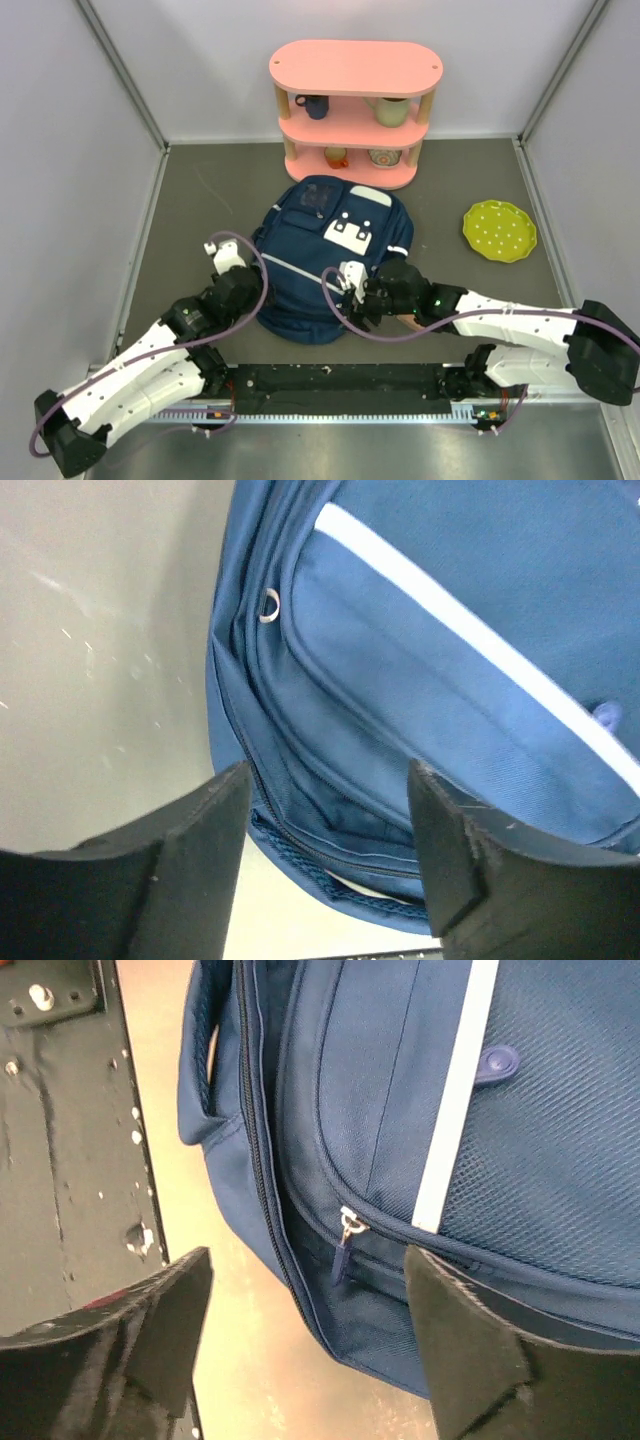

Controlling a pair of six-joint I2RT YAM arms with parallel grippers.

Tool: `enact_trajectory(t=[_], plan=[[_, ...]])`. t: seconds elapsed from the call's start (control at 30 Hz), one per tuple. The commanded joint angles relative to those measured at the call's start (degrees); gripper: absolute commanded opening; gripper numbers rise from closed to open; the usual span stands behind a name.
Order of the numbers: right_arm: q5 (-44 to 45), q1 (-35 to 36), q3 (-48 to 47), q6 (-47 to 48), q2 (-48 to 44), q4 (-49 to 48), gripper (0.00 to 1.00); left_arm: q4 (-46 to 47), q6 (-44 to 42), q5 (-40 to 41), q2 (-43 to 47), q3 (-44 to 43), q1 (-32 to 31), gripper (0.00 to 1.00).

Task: Pack the student bag
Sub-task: Unzip the student bag at the center of the board.

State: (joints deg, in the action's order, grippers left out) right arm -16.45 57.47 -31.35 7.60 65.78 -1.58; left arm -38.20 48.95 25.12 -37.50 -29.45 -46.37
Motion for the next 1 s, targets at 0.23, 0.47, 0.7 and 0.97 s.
enact_trajectory(t=[0.23,0.47,0.7,0.97], plan=[[36.0,-0.4,0.9,-15.9,-14.4,-3.4,0.99,-1.3,-8.6,-3.1,4.9,-10.2,5.4,0.89],[30.7,-20.0,-8.3,-40.7,-9.8,17.6,0.99,5.9,-5.8,-14.4,-4.0,-13.3,-0.5,0.82],[31.3,-20.9,-10.7,-47.0,-7.2,19.3,0.99,9.7,2.5,-3.6,-18.6,-19.5,-17.5,0.77],[30.5,-20.9,-8.8,-51.7,-10.8,17.6,0.99,10.6,19.6,4.6,-25.8,-17.9,-28.8,0.64]])
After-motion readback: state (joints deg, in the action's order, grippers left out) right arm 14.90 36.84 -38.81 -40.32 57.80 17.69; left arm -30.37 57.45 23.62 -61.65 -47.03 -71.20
